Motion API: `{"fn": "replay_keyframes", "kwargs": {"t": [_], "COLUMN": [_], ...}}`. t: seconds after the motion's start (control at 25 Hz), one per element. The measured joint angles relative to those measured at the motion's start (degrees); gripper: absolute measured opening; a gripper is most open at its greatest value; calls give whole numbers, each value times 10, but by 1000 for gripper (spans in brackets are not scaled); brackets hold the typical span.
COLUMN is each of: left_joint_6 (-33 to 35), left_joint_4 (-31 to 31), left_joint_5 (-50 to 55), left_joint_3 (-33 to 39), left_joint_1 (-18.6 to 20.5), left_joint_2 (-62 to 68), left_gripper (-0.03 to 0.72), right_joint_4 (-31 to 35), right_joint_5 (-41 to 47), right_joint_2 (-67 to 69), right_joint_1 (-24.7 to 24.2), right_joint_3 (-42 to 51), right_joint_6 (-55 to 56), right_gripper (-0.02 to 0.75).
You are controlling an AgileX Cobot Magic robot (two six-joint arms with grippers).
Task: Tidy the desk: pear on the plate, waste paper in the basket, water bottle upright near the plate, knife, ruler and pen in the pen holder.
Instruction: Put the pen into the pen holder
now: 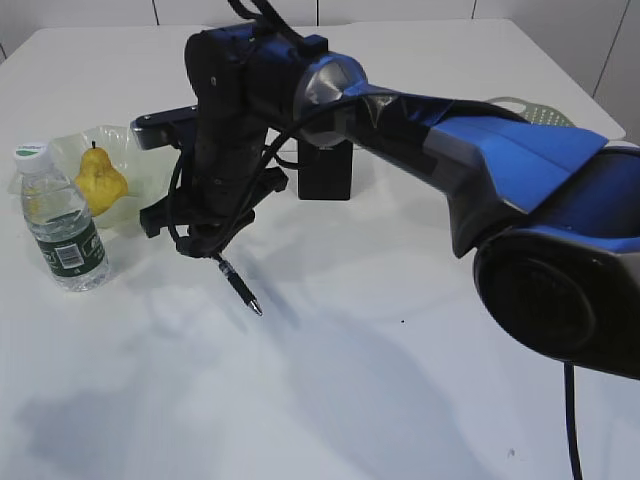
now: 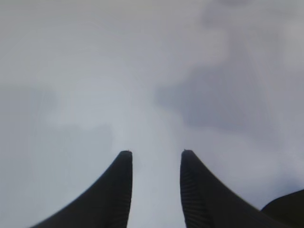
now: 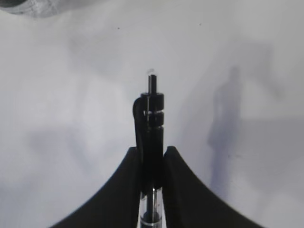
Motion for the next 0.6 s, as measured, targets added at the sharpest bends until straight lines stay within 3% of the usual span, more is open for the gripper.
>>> {"fn": "replay_keyframes", "kwargs": {"t": [0.6], "left_joint_6": [0], "left_joint_4": [1], "left_joint_5": [0], "left_joint_3": [0], "left_joint_1": [0], "left_joint_2": [0], "left_gripper": [237], "right_joint_4": [-93], "right_joint_5": [8], "right_joint_2": [-85], "right_joint_1": [0], "right_joint_3": [0], "right_joint_6": [0], "right_gripper": [122]}}
